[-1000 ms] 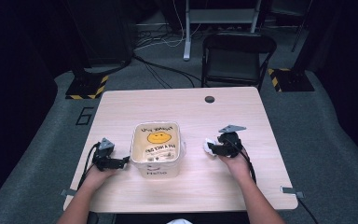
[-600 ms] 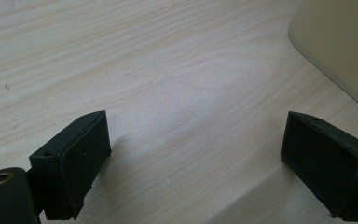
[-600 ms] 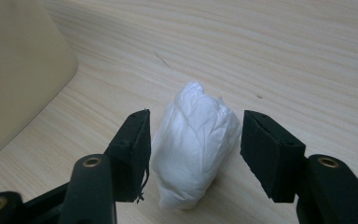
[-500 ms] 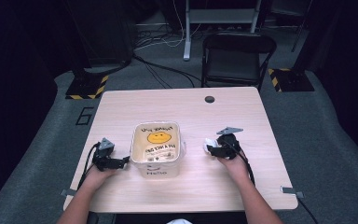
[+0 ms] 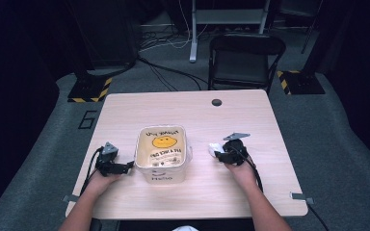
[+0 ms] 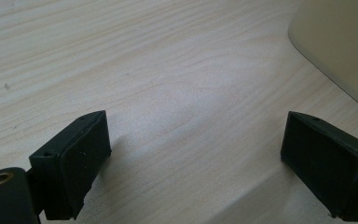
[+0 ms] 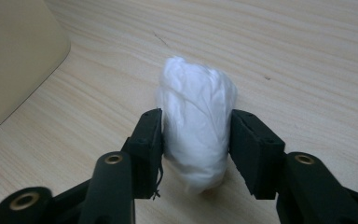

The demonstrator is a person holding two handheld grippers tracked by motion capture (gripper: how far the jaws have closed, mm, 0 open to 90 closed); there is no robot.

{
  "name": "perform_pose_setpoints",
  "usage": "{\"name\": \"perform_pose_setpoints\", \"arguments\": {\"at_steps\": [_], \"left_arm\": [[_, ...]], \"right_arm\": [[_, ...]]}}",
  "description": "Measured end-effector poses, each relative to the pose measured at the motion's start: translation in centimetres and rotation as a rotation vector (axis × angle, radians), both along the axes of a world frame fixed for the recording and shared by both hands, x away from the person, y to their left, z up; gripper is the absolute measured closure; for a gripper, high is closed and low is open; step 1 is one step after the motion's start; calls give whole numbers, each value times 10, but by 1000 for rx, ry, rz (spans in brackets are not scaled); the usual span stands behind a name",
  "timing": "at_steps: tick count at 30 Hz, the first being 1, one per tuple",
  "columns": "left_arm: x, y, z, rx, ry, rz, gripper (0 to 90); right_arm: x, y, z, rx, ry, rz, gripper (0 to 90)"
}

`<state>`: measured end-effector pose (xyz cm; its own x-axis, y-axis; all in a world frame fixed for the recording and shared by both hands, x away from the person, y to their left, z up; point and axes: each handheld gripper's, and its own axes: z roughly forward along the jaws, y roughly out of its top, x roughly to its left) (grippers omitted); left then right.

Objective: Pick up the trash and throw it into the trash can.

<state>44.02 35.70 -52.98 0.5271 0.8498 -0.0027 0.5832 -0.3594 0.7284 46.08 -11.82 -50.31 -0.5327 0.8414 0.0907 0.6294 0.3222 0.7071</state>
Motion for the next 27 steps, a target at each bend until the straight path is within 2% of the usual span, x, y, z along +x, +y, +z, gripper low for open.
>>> {"name": "perform_pose_setpoints", "arguments": {"at_steps": [1,2,14,17,22,27], "left_arm": [[0,0,0,0,1,0,80],[0,0,0,0,1,0,81],[0,0,0,1,2,1,81],[0,0,0,2,2,0,81],[0,-1,0,-6,-1,7,81],[0,-1,0,-8,-3,6,81]], "right_arm": [[-1,0,0,5,12,-5,553],[0,-1,-1,0,-3,1,563],[-2,-3,6,11,2,-6,583],[-2,-3,7,8,-11,3,583],[-3,-3,13,10,0,7,582],[-3,-4,20,7,-8,19,583]]}}
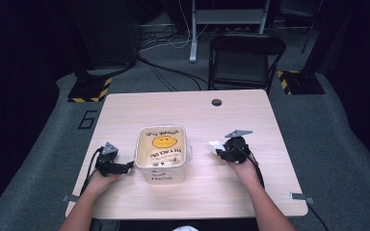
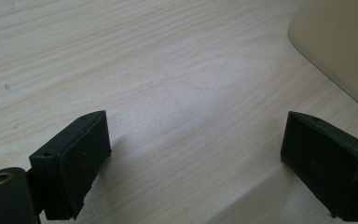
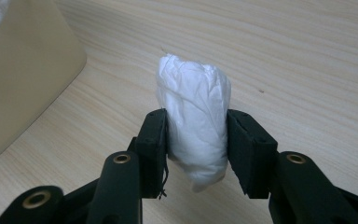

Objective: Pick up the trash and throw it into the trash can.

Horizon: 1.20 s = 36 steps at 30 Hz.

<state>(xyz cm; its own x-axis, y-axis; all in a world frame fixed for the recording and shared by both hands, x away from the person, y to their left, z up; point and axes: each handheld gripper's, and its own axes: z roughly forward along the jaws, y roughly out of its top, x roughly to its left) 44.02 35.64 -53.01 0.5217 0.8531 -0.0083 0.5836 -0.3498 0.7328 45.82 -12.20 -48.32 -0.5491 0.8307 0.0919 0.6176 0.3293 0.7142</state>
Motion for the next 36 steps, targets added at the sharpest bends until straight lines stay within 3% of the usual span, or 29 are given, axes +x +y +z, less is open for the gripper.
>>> {"name": "perform_pose_setpoints", "arguments": {"at_steps": [36], "left_arm": [[0,0,0,2,2,0,81]], "right_arm": [[-13,10,65,27,-33,103,582]]}}
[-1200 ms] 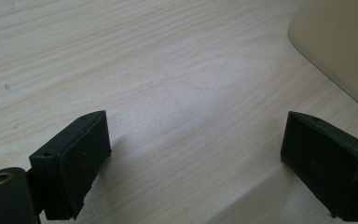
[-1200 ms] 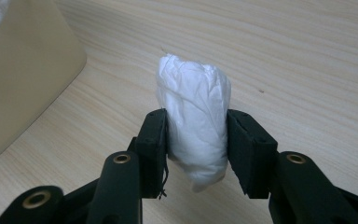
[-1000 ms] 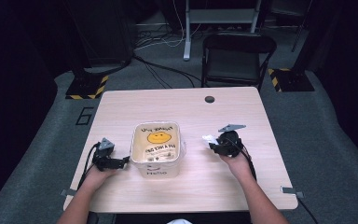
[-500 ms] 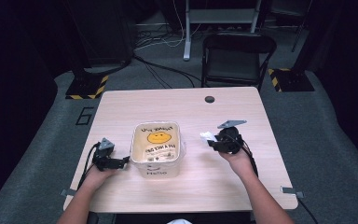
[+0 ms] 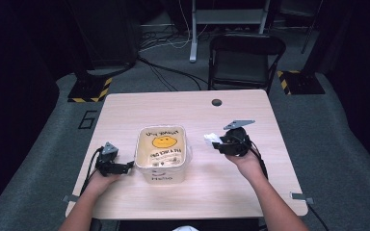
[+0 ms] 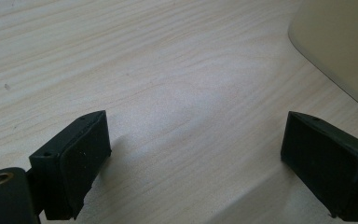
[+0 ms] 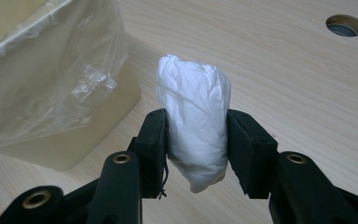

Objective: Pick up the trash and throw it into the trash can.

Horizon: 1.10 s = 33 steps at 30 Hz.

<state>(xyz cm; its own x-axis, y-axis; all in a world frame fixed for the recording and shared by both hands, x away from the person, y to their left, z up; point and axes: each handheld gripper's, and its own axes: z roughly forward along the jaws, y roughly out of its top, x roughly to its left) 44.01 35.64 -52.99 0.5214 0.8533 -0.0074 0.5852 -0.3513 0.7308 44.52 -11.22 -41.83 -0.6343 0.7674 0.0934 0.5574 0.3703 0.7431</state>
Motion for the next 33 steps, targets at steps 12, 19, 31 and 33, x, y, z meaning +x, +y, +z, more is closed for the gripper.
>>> {"name": "perform_pose_setpoints", "arguments": {"at_steps": [12,19,31,33], "left_arm": [[0,1,0,7,4,-5,81],[0,0,0,-3,-1,2,81],[0,0,0,0,0,0,81],[0,0,0,0,2,0,81]], "right_arm": [[-4,10,19,13,-20,51,581],[-3,15,36,33,-35,76,581],[-6,33,66,47,-75,131,581],[-7,37,68,47,-78,143,581]]}}
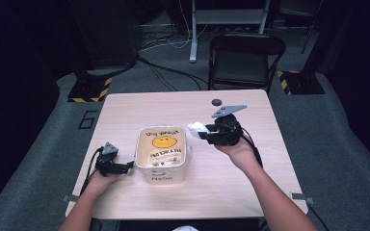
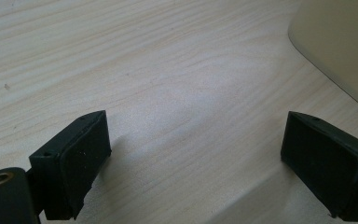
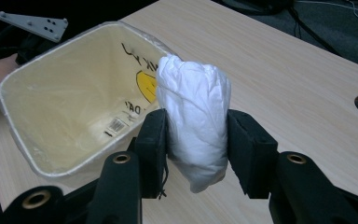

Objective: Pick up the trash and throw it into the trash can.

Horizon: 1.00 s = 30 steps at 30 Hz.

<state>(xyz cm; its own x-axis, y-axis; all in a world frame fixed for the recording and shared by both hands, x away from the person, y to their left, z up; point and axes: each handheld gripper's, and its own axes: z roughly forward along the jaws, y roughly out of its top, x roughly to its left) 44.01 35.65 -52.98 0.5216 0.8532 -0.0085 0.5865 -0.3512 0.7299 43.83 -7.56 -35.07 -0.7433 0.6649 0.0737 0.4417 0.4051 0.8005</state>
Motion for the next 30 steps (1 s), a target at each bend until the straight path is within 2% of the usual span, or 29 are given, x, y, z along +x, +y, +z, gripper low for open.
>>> {"name": "perform_pose_setpoints", "arguments": {"at_steps": [19,30], "left_arm": [[0,0,0,0,0,0,81],[0,0,0,0,0,0,81]], "right_arm": [[-6,42,5,13,-20,104,581],[-5,60,1,18,-10,131,580]]}}
